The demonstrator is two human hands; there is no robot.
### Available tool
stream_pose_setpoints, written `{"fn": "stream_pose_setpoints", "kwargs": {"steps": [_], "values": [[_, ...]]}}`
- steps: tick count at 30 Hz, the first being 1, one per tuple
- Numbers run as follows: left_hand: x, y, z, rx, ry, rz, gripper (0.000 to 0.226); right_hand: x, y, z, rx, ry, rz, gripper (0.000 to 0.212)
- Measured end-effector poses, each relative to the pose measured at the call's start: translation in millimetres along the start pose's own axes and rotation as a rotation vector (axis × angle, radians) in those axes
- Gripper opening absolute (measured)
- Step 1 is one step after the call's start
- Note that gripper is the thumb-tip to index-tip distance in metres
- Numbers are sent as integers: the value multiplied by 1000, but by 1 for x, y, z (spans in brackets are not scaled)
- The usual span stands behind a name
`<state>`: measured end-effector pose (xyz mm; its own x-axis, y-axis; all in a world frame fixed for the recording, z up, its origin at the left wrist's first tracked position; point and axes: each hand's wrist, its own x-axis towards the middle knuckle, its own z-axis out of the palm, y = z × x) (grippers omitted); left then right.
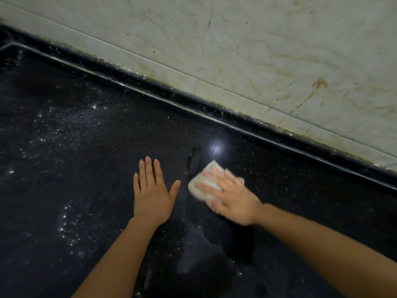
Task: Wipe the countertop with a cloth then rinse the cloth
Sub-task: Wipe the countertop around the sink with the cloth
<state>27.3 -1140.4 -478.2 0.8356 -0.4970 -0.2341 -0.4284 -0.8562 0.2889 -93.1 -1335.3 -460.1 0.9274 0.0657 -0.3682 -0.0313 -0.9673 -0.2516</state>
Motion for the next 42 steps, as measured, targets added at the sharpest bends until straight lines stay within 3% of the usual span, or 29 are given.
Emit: {"fn": "stream_pose_setpoints", "kwargs": {"steps": [5,11,19,24,27,30,34,36,38,42], "values": [[0,1,1,13,0,-11,80,81,29,-38,85,73,302,50],[0,-1,2,9,38,-1,80,115,16,-50,191,69,428,54],[-1,-1,1,-6,2,-4,81,27,-25,-4,140,45,180,51],[-5,-1,-12,1,-112,-23,80,-37,-60,29,110,-5,34,51],[-33,9,-18,-26,-36,2,74,-78,-54,41,69,-62,-8,52],[-85,16,-11,-86,46,27,68,-112,-31,41,21,-76,103,57],[-162,15,15,-114,88,9,65,-138,13,38,83,-15,521,52],[-197,14,30,-125,128,-36,65,-148,16,40,210,6,637,52],[-228,14,41,-149,184,-116,65,-160,7,48,264,26,640,52],[-284,21,62,-176,257,-275,71,-197,-19,74,206,43,460,52]]}}
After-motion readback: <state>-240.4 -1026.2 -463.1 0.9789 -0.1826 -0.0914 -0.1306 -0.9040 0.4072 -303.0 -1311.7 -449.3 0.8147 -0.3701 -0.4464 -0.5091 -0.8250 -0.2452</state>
